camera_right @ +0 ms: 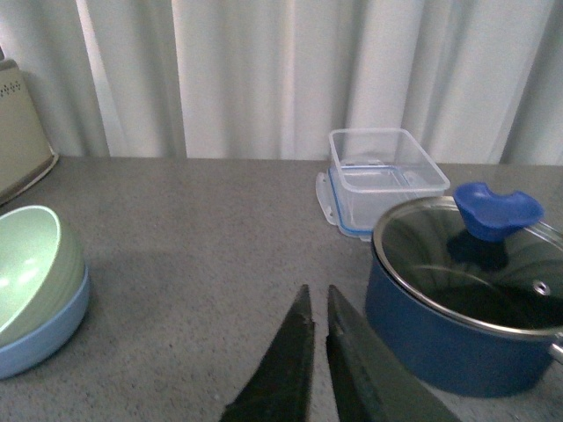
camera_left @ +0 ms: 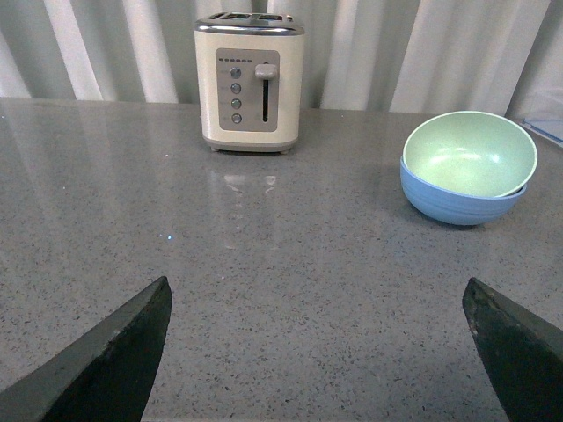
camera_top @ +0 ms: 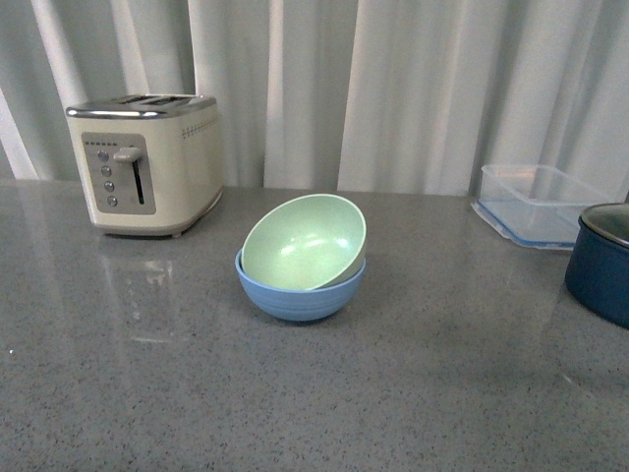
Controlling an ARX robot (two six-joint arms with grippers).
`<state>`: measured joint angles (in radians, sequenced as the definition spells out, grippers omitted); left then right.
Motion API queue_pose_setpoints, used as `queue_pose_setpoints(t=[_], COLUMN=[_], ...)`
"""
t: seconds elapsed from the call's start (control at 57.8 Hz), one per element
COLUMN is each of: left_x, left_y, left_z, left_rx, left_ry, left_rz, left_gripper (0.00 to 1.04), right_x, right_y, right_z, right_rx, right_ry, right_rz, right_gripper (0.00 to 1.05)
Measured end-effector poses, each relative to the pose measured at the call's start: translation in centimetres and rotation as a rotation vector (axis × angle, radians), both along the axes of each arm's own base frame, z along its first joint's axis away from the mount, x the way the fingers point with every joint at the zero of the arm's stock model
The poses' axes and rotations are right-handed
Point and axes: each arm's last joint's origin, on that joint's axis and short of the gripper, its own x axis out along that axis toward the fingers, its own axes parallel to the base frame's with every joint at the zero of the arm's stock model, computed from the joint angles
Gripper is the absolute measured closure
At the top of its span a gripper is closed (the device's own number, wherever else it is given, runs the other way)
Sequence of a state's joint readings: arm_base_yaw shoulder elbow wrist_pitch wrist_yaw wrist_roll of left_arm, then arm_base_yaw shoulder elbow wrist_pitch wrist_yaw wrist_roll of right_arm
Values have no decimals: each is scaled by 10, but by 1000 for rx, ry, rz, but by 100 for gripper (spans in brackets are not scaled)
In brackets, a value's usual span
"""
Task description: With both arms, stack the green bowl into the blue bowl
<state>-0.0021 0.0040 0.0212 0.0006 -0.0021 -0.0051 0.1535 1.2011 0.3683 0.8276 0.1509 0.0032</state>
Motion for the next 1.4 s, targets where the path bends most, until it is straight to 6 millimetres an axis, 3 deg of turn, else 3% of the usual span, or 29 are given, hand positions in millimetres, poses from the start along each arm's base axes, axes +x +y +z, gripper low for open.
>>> queue_pose_setpoints(t=[0.225,0.605,0.899,1.401], left_x=[0,0,0,0], left_y=[0,0,0,0], left_z=[0,0,0,0], left_rx=[0,0,0,0], left_ry=[0,0,0,0], left_rz=[0,0,0,0], left_gripper=[7,7,7,7], right_x=[-32,-67,-89,-107], right_y=[-13,-31,-31,-31], right_z=[-16,-31,-46,-40], right_rx=[-1,0,0,0], right_ry=[4,7,13,-11], right_rz=[2,-6,-2,-2], right_gripper=[104,104,104,104])
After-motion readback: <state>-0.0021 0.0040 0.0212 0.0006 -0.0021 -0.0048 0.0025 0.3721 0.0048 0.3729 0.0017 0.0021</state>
